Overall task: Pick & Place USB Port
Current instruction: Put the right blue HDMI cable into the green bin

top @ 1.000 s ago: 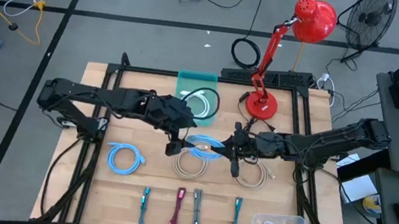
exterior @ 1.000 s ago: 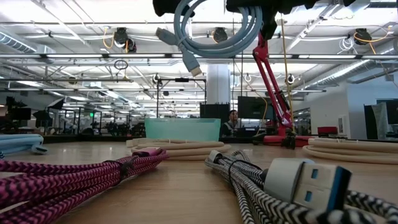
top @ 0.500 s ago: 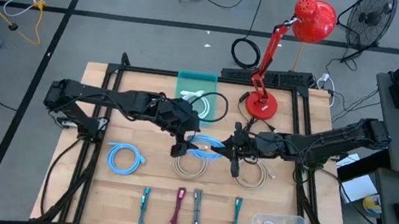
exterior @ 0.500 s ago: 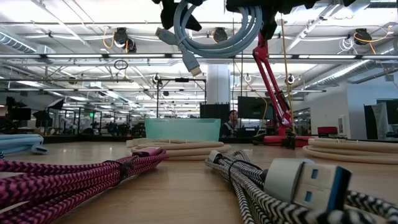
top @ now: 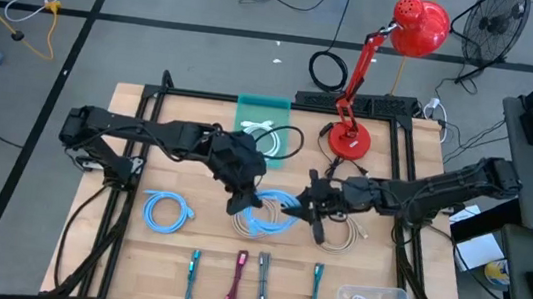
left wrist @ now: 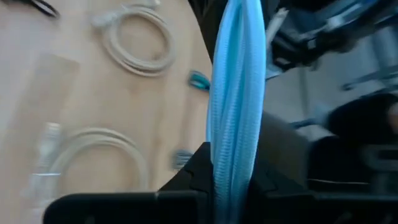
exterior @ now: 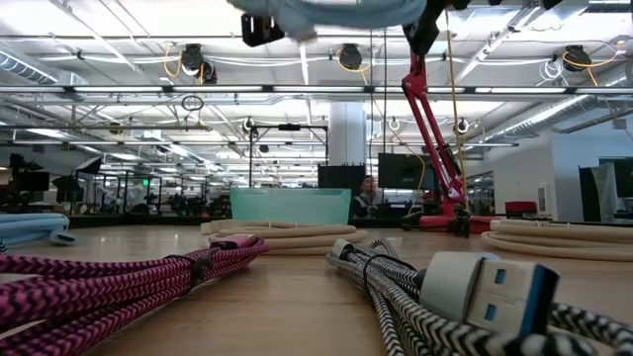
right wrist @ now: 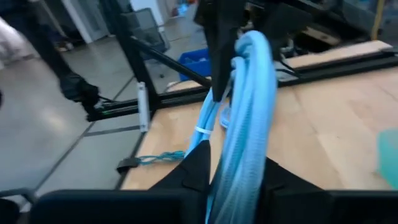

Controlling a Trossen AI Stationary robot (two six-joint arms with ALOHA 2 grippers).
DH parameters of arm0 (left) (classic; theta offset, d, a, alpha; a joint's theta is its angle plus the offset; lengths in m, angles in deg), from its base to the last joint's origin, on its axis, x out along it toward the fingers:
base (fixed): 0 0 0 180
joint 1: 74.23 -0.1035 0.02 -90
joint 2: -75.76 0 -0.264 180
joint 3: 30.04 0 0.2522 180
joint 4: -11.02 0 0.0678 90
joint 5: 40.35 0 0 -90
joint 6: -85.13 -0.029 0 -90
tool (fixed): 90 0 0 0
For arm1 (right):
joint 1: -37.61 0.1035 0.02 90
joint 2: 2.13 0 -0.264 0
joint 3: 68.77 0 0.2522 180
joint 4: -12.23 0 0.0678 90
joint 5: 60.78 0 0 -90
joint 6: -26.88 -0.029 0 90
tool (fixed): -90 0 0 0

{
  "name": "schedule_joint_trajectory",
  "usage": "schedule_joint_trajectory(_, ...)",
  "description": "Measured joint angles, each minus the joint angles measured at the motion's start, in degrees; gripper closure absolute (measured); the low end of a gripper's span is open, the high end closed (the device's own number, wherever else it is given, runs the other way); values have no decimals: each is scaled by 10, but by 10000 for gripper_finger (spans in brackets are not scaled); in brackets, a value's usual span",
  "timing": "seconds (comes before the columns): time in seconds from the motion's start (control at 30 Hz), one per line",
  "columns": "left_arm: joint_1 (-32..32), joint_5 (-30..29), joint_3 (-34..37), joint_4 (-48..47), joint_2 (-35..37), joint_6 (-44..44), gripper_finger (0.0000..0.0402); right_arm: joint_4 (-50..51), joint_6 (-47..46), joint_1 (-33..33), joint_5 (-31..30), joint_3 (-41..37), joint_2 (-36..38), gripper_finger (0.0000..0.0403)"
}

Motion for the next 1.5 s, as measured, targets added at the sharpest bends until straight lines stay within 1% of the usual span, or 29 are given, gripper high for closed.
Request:
schedule_joint_trajectory(0.13,0,64,0,2,3,65,369,1,12,15,4,0,6,315)
schedule_joint_trajectory(0.2,4,74,0,-13,12,88,369,6,14,18,4,0,11,298)
schedule_joint_trajectory(0.3,13,66,0,-52,46,114,369,13,15,25,8,0,18,273)
schedule_joint_trajectory(0.43,36,7,1,-71,100,132,369,4,18,33,6,0,24,246)
schedule_joint_trajectory(0.5,45,-11,1,-53,131,138,369,-50,24,37,-7,0,12,235)
schedule_joint_trajectory(0.57,50,-13,-1,-46,154,137,369,-137,14,43,-5,-6,-16,225)
schedule_joint_trajectory(0.6,51,-11,-1,-50,164,137,369,-192,-7,44,3,-12,-36,220)
schedule_joint_trajectory(0.7,46,-1,0,-57,183,132,369,-341,-117,42,9,-24,-110,205)
schedule_joint_trajectory(0.83,39,18,0,-83,190,123,369,-496,-221,21,25,-26,-182,186)
schedule_joint_trajectory(0.9,37,27,0,-93,179,119,369,-538,-244,9,36,-26,-204,179)
schedule_joint_trajectory(1.07,37,75,0,-111,137,111,369,-534,-264,-10,37,-26,-222,166)
schedule_joint_trajectory(1.17,35,94,0,-124,116,113,369,-534,-269,-12,48,-26,-222,163)
schedule_joint_trajectory(1.23,31,117,0,-121,102,114,369,-534,-269,-10,49,-26,-222,163)
schedule_joint_trajectory(1.43,0,158,0,-119,81,120,369,-532,-269,4,46,-26,-223,163)
schedule_joint_trajectory(1.5,-11,176,0,-116,75,119,369,-529,-267,9,34,-26,-223,163)
